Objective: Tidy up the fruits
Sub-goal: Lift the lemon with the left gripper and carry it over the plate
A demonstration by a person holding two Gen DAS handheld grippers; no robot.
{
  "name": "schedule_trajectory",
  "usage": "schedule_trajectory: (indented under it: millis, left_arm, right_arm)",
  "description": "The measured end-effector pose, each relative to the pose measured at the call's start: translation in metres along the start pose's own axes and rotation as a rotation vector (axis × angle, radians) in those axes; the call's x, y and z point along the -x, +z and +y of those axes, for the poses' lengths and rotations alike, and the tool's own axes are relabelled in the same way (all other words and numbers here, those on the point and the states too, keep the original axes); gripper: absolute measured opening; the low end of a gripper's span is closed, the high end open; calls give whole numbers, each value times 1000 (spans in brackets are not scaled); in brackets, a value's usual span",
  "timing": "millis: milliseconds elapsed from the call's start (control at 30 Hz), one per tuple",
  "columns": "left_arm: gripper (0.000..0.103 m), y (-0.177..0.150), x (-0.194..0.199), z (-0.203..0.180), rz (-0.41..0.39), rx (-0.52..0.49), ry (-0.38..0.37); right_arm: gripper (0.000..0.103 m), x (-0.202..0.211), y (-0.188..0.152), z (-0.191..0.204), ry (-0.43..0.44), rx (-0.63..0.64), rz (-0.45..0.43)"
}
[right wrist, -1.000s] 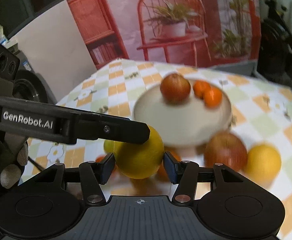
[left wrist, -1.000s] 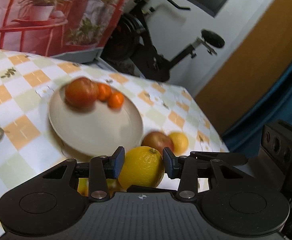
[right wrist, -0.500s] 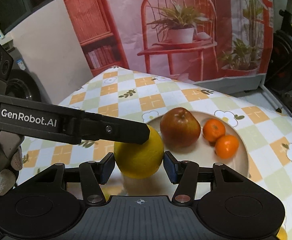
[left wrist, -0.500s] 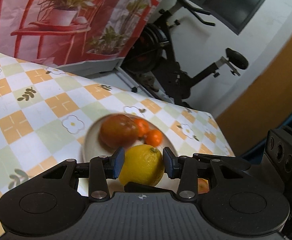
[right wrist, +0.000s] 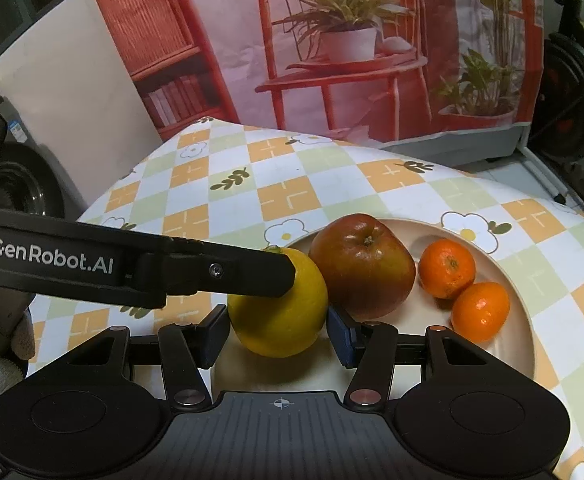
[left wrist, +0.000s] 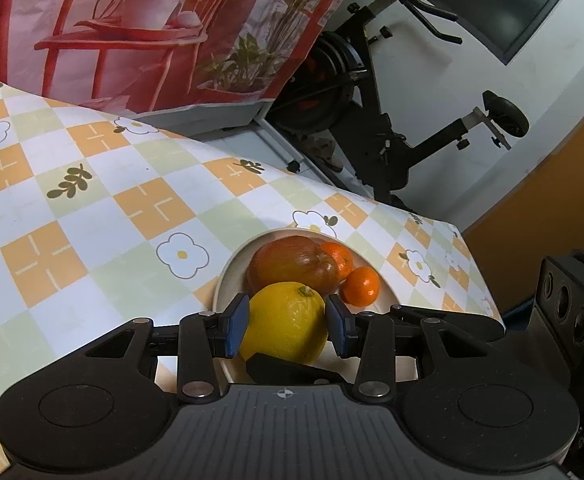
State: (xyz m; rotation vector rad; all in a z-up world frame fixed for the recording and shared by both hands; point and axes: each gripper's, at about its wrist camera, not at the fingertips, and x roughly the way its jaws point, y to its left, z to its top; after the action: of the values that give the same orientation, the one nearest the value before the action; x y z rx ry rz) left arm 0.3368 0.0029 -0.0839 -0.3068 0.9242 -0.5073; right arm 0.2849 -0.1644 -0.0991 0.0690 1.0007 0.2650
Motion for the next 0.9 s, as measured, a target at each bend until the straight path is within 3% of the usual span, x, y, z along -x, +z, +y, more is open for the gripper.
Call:
schedule_trajectory:
  millis: [600, 900]
  left_arm:
    - [45, -3, -3, -1, -17, -28, 56]
    - [46, -2, 1, -5, -47, -51, 113]
  right_arm:
    - [50, -11, 1, 3, -12, -5, 15]
    - [55, 11, -6, -7, -23, -38, 6]
